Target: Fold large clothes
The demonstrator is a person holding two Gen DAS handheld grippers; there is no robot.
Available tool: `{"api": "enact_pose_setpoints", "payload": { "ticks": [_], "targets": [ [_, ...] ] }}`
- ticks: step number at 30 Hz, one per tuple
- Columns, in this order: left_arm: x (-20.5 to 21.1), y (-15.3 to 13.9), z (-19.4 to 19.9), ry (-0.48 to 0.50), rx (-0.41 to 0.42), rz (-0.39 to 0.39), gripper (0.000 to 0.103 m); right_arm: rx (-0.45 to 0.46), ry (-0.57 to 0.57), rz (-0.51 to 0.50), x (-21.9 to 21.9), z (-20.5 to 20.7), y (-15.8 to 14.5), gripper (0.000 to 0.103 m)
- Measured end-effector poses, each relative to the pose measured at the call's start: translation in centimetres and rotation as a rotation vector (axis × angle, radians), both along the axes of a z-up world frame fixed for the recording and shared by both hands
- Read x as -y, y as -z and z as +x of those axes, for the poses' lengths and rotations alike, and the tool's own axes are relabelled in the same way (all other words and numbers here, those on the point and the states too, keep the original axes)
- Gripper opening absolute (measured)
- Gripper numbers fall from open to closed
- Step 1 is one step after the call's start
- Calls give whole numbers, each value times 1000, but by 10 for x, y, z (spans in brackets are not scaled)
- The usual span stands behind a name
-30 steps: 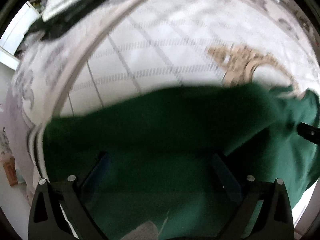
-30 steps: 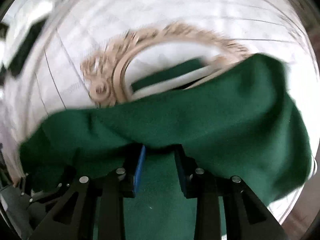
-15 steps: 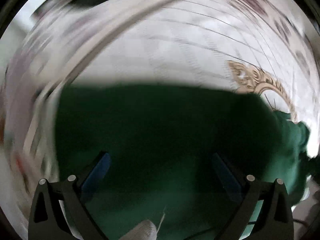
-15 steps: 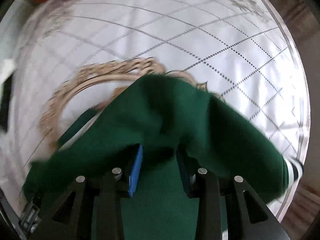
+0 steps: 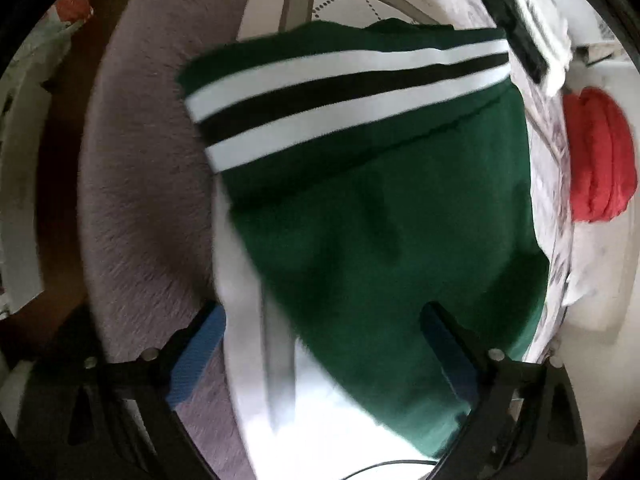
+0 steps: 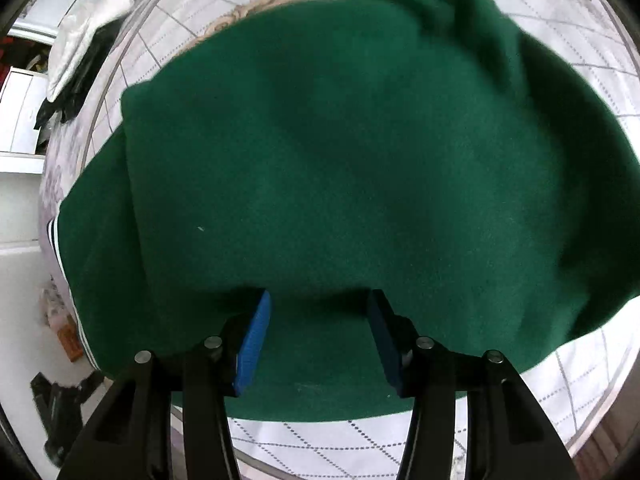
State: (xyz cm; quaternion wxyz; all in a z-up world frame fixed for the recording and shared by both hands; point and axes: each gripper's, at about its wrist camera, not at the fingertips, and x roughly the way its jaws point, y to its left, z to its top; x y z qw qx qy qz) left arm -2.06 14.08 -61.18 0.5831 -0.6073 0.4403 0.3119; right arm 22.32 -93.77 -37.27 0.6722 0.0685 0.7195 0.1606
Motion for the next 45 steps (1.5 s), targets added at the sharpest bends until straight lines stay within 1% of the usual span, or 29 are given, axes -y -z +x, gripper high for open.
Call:
{"api": "enact_pose_setpoints", "payload": {
  "ticks": [1,2,3,4,5,6,7,9,11,12,13,14,16,18,19,20,22,23,26,28,30,32,34,35,38,40,41,43,45],
  "targets": [
    [-3,2,4,-16,11,23,98,1,-1,7,2,1,2,53],
    [-7,5,7,-36,22,59,94,1,-4,19,4,5,7,53],
    [-11,4,12,-46,5,101,84,-2,-6,28,7,6,9,53],
    [-15,3,17,-51,4,124,82,-7,-5,35,7,11,16,53],
    [-19,0,22,-62,1,158,71,-10,-3,39,9,11,18,53],
    [-20,-1,26,-66,-4,174,57,-13,-6,39,8,11,20,53],
    [-20,-3,29,-70,-11,188,52,-17,-12,38,10,11,20,53],
    [-19,-11,39,-57,-22,221,33,-28,-20,36,11,8,15,53],
    [-15,-18,43,-28,-13,272,24,-46,-28,36,9,12,15,53],
    [-13,-24,40,-10,3,287,22,-53,-27,38,4,9,17,53],
    [-11,-26,45,0,15,292,22,-52,-25,45,6,11,14,53],
    [-12,-24,44,7,42,283,22,-27,-25,46,10,14,7,53],
    [-15,-14,39,0,77,239,23,23,-25,24,15,20,-1,53],
    [-23,-1,31,-33,138,171,28,17,-26,10,19,26,8,53],
    [-24,1,34,-42,146,158,29,1,-17,25,21,28,15,53],
    [-25,1,38,-49,147,153,29,-5,-16,31,22,28,20,53],
    [-20,-10,44,-63,100,170,29,12,-36,23,16,29,23,54],
    [-16,-21,41,-88,107,176,29,20,-52,18,15,28,22,57],
    [-8,-56,31,-103,154,201,29,32,-93,-4,13,24,19,58],
    [-6,-62,21,-108,183,174,29,24,-85,0,16,23,20,58],
    [-11,-55,19,-104,199,146,29,14,-84,-5,16,25,20,58],
    [-20,-39,18,-93,173,97,29,9,-87,-13,16,26,19,58],
    [-24,-33,13,-104,150,42,29,9,-96,-17,14,27,19,58],
    [-21,-38,7,-116,154,16,29,8,-98,-16,12,28,18,58],
    [-1,-68,-14,-95,146,31,30,10,-99,-10,6,31,19,58],
    [13,-75,-17,-71,171,7,34,15,-100,-12,7,31,19,58],
    [20,-72,-13,-48,164,-19,34,16,-101,-16,7,30,18,58],
    [29,-61,-4,-29,181,-56,34,13,-100,-21,5,30,19,58],
    [32,-44,8,-14,189,-66,34,8,-97,-19,1,32,19,58]
  ]
}}
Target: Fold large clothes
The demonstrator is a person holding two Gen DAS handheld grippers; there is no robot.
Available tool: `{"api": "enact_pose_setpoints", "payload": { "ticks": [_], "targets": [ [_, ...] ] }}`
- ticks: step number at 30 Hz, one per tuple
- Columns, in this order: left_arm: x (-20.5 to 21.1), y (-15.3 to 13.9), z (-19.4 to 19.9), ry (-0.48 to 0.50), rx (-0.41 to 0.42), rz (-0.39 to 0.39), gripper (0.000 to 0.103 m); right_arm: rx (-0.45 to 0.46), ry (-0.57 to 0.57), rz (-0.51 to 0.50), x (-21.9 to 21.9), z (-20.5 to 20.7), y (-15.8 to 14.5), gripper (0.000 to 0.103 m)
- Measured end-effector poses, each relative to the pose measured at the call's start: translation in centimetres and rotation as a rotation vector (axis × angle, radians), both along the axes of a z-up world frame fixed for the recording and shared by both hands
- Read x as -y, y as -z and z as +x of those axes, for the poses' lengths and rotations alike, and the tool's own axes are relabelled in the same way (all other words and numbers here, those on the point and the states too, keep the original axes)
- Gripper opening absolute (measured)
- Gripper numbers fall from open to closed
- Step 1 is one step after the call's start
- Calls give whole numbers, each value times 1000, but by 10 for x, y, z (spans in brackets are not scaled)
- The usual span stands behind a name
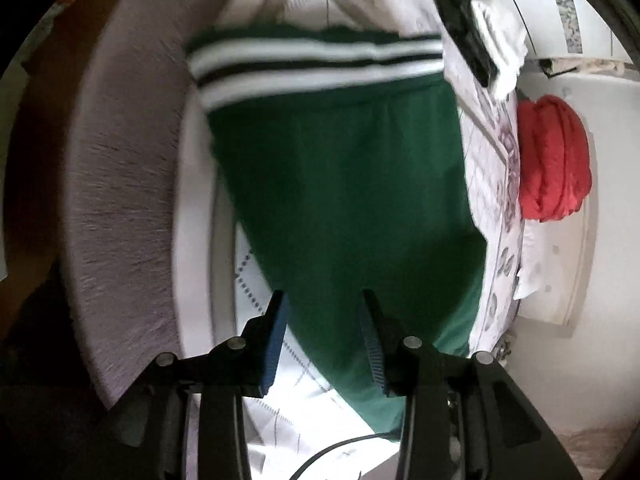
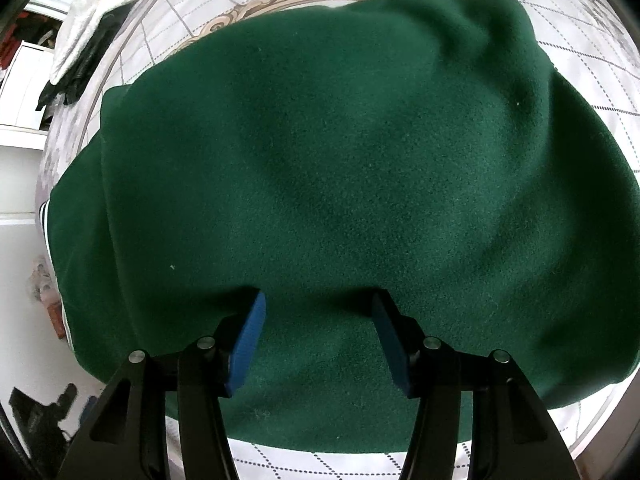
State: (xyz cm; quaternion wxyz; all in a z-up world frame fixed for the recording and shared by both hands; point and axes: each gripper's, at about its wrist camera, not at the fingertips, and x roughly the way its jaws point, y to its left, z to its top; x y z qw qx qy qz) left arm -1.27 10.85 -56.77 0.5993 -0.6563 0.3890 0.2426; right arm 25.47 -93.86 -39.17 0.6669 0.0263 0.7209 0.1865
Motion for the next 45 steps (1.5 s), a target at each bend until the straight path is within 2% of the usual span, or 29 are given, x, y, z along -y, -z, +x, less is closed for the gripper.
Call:
{"api": "enact_pose_setpoints", "payload": {
  "ticks": [4,6,13,16,22,23,25,26,28,30,34,36,38,40,42,43,45],
  "targets": [
    [-2,47,8,-12,-30,-58,34,-1,-10,3,-2,4,0,58],
    [-5,59,1,-62,25,-87,34,2,-12,6,-2,4,1,58],
    [-39,55,15,-120,100,24,35,10,-9,1,-3,0,3,58],
    [-53,58,30,-148,130,54,46,4,-7,11,-4,-2,2,58],
    [-60,53,55,-153,129,144,47,-4,-36,31,-10,-1,3,60],
    [-63,51,61,-150,130,164,46,-9,-39,35,-10,0,3,60],
    [-67,48,67,-131,114,224,25,-20,-31,50,-10,2,1,60],
    [-69,45,73,-100,107,263,13,-26,-20,68,-9,3,-2,60],
    [-71,37,82,-61,94,319,12,8,0,81,-5,7,-13,60],
    [-70,23,90,-27,84,386,10,45,10,51,-1,11,-16,60],
    [-55,-21,110,95,105,559,9,21,48,56,-1,14,13,60],
    [-34,-57,128,211,135,695,9,46,63,52,-6,9,17,67],
    [-9,-85,142,319,174,792,9,57,67,59,-10,4,17,74],
    [20,-112,158,436,218,886,9,49,102,95,-4,6,19,76],
    [68,-141,173,605,272,1027,9,17,159,175,9,5,22,79],
    [85,-148,177,664,289,1075,9,2,179,206,15,6,24,79],
    [138,-161,187,855,353,1163,9,-70,272,337,37,7,31,78]
  ]
}}
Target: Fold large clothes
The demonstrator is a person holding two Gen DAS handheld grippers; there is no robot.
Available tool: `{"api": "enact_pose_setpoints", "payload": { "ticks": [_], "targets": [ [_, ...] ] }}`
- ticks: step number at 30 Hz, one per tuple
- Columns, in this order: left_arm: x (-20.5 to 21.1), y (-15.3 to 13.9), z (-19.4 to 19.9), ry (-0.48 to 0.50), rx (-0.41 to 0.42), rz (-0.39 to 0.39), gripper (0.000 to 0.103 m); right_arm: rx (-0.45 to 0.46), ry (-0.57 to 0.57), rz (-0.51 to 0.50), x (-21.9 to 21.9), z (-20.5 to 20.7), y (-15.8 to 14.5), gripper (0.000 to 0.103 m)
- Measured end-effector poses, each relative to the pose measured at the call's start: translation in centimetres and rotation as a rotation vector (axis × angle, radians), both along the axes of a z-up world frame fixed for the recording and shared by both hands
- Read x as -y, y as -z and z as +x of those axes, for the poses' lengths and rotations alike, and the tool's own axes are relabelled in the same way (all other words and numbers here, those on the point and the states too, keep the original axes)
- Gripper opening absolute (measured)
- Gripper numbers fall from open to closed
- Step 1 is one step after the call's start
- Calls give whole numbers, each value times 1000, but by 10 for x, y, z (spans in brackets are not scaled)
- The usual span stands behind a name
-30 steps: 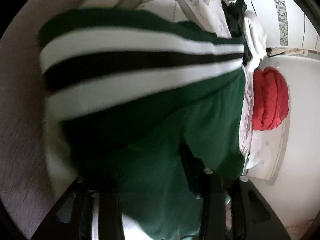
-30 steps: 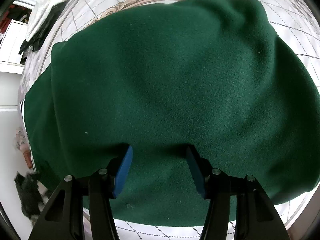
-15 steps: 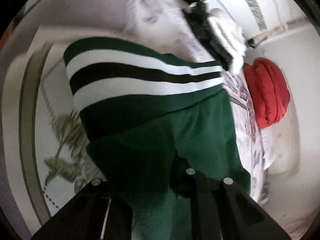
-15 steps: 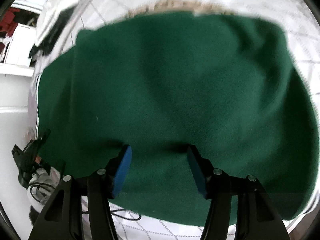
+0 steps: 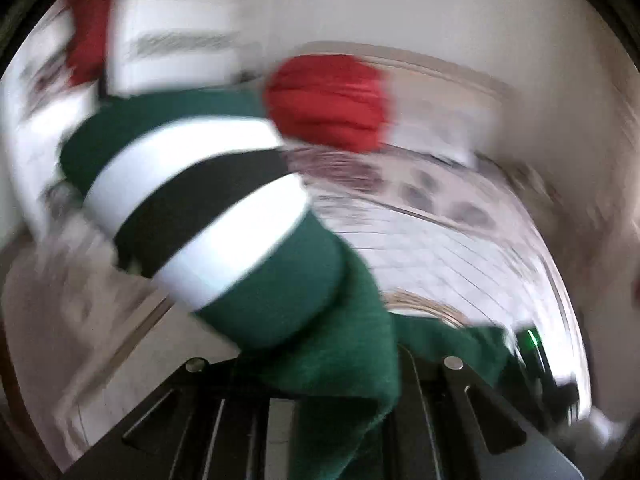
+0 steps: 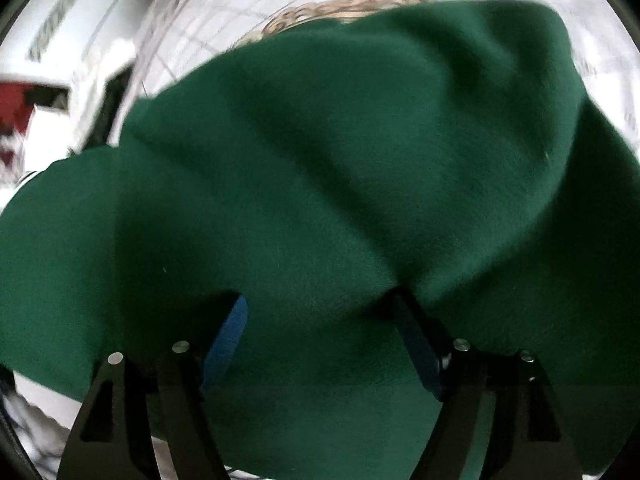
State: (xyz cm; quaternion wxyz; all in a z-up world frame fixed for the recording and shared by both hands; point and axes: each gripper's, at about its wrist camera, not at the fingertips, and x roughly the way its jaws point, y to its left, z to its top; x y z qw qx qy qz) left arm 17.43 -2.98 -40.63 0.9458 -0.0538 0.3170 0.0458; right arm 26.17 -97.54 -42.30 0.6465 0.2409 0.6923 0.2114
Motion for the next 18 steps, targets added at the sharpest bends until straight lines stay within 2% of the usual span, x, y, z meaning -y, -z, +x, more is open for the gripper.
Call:
{"api": "enact_pose_setpoints", "payload": {
  "ticks": [1,3,4,5,6,8,11,12,14,16,18],
  "targets": [
    [17,-2,6,59,-7,32,9,-63,70,115,19,0,8,78],
    [72,3,6,248,-23,133,9,-202,236,326,61,-9,23,76],
    [90,8,6,310,-35,168,9,-243,330,380,90,-19,26,76],
    [116,18,2,399,-54,215,8,-239,387,384,113,-28,22,76],
    [141,32,0,483,-94,257,8,-218,448,383,146,-44,14,76],
    [180,63,-5,613,-162,318,8,-215,498,340,188,-70,3,74],
    [223,114,-14,741,-272,403,9,-195,509,173,247,-117,-15,74],
    [235,130,-18,772,-296,437,9,-196,508,149,260,-129,-17,74],
    [251,147,-23,790,-338,499,10,-197,499,122,277,-144,-22,72],
    [259,146,-26,768,-346,540,11,-183,474,64,281,-147,-31,73],
    [258,133,-22,739,-366,519,15,-142,435,-12,281,-145,-45,74]
  ]
}}
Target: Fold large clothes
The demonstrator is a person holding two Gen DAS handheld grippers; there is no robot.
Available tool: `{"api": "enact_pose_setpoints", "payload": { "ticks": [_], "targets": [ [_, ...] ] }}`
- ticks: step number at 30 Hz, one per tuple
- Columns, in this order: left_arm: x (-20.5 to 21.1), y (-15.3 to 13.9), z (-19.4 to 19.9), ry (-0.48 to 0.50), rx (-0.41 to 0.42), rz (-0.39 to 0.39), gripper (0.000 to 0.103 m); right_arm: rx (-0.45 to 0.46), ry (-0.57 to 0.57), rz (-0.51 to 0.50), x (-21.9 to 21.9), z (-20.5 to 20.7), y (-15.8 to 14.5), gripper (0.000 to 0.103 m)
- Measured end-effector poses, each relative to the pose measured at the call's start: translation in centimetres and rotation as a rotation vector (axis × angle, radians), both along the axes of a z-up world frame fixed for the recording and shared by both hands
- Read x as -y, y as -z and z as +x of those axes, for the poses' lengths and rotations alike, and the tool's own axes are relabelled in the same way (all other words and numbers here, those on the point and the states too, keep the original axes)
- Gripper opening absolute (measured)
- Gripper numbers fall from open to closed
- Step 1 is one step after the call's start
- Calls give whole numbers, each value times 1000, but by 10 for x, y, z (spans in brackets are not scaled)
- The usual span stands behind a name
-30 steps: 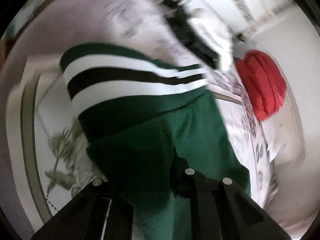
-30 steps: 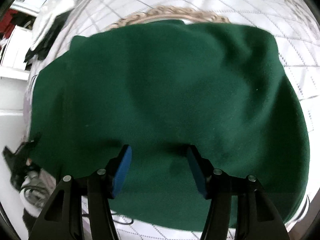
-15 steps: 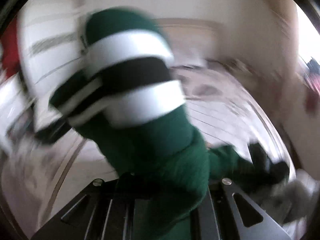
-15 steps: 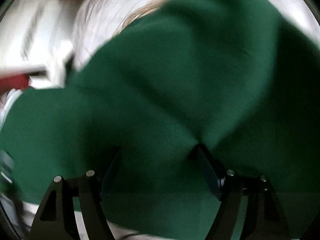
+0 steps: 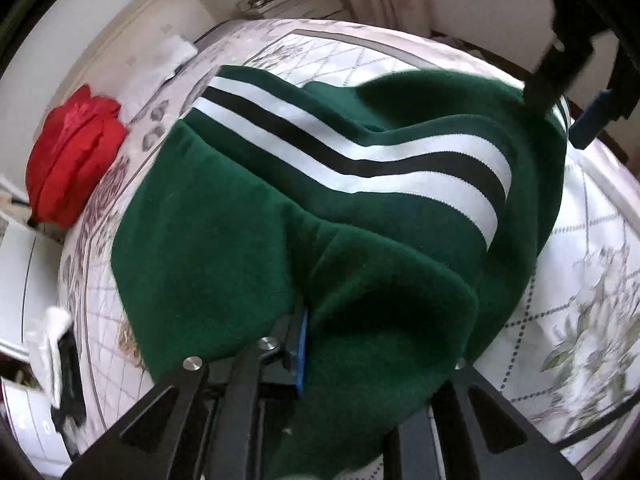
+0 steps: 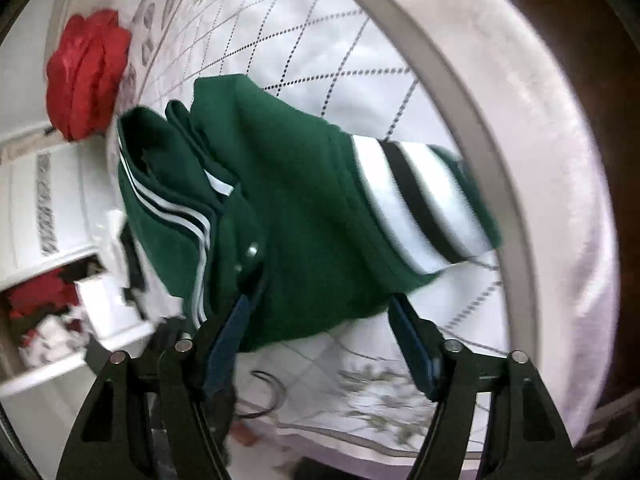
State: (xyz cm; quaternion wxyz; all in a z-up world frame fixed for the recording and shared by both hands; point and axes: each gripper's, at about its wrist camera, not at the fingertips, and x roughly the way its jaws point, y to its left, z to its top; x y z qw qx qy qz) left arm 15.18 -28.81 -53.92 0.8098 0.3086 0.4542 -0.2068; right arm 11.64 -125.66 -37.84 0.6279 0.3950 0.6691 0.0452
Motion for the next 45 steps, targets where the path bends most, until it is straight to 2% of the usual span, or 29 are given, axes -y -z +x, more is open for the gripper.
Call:
{"api": "enact_pose_setpoints", "payload": {
  "ticks": [2,4,6,8,10,12,13,14,15,16,18,19,21,23,25,28,29,30,34,38,40,41,42,43,44,45],
  "targets": [
    [-3,-10,0,-20,-21,-21,17,47,-20,-19,3,6,-17,74],
    [-15,-22,0,-36,-45,-61,29,104,-43,-82,1,16,-34,75],
    [-22,-32,17,-63,-73,-104,67,152,-64,-161,8,30,-43,75],
    [-33,-38,16,-83,-86,-133,83,164,-91,-229,14,50,-42,79],
    [-43,-39,15,-94,-110,-159,85,142,-136,-287,14,69,-25,81],
    [-50,-42,11,-108,-116,-175,85,49,-180,-269,12,83,17,80],
    [-57,-48,7,-116,-120,-199,85,19,-176,-230,9,85,34,79],
    [-63,-52,3,-118,-121,-226,85,-2,-174,-218,5,86,45,70],
    [-70,-56,-1,-127,-114,-239,85,-17,-185,-222,-5,85,54,69],
    [-78,-63,-8,-136,-111,-256,85,-16,-198,-198,-14,84,55,70],
    [-93,-72,-20,-149,-122,-300,85,-35,-236,-73,-35,77,57,68],
    [-101,-75,-25,-172,-121,-309,85,-45,-265,-43,-45,72,57,68],
    [-116,-82,-30,-213,-152,-339,85,-77,-290,-87,-52,65,54,68],
    [-126,-84,-27,-262,-167,-343,85,-84,-180,-118,-37,56,40,68],
    [-137,-83,-19,-326,-175,-347,85,-28,-85,-165,-26,51,12,68],
    [-148,-76,-1,-418,-166,-326,85,103,-1,-92,-25,58,-23,72],
    [-151,-73,7,-456,-150,-308,85,136,0,-49,-30,68,-26,79],
    [-152,-70,15,-479,-144,-298,85,157,-13,-48,-35,82,-27,85],
    [-155,-56,49,-572,-138,-264,85,243,-70,-71,-59,137,-33,86],
    [-165,-45,85,-663,-153,-303,85,386,-101,-63,-80,173,-80,85],
    [-167,-38,100,-692,-160,-294,85,410,-159,-46,-101,185,-88,85],
    [-168,-35,106,-700,-164,-290,85,394,-206,-80,-120,193,-87,84],
    [-170,-30,113,-709,-175,-280,85,339,-286,-166,-140,204,-74,78],
    [-171,-28,116,-713,-183,-272,85,289,-329,-222,-149,210,-65,67],
    [-173,-22,120,-720,-202,-254,85,202,-370,-268,-152,212,-44,49],
    [-174,-15,122,-722,-223,-239,85,85,-386,-271,-155,216,-15,49]
  ]
}}
